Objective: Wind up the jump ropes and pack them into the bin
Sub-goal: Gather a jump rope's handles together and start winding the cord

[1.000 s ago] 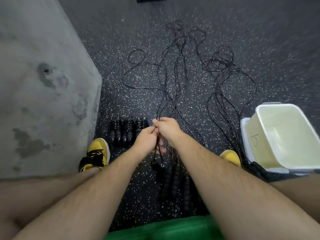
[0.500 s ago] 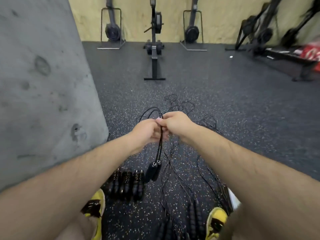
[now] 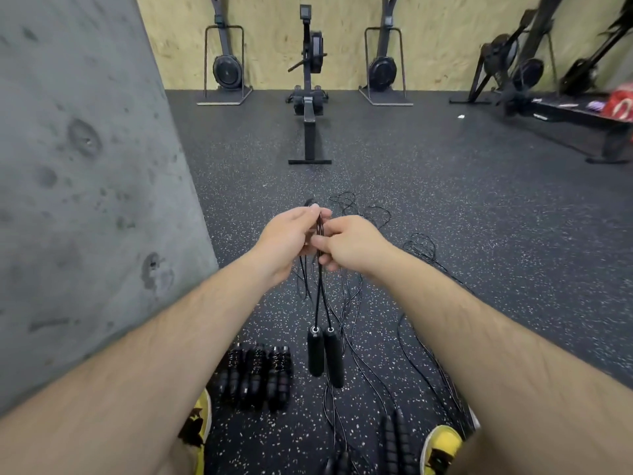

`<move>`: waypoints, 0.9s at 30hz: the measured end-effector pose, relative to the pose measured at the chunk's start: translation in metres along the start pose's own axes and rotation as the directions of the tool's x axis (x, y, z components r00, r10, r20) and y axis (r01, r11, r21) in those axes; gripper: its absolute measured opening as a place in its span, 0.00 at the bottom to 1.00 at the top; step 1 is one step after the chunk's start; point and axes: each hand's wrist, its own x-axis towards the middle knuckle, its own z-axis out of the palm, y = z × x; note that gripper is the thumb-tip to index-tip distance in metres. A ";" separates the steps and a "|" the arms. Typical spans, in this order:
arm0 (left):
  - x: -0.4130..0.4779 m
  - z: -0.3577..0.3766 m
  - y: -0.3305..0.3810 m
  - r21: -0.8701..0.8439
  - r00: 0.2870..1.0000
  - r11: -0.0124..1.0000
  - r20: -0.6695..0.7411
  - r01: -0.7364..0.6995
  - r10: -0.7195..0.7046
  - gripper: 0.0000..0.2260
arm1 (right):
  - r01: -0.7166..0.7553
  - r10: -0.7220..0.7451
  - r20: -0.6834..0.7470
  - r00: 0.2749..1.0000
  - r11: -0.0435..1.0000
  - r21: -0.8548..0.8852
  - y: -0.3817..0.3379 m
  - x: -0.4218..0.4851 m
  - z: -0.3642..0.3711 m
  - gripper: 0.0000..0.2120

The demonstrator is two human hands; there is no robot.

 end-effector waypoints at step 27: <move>-0.020 -0.035 0.016 0.319 0.964 0.915 -0.015 -0.246 0.265 0.08 | 0.097 -0.095 0.028 0.995 0.992 -0.082 -0.004 -0.011 0.004 0.10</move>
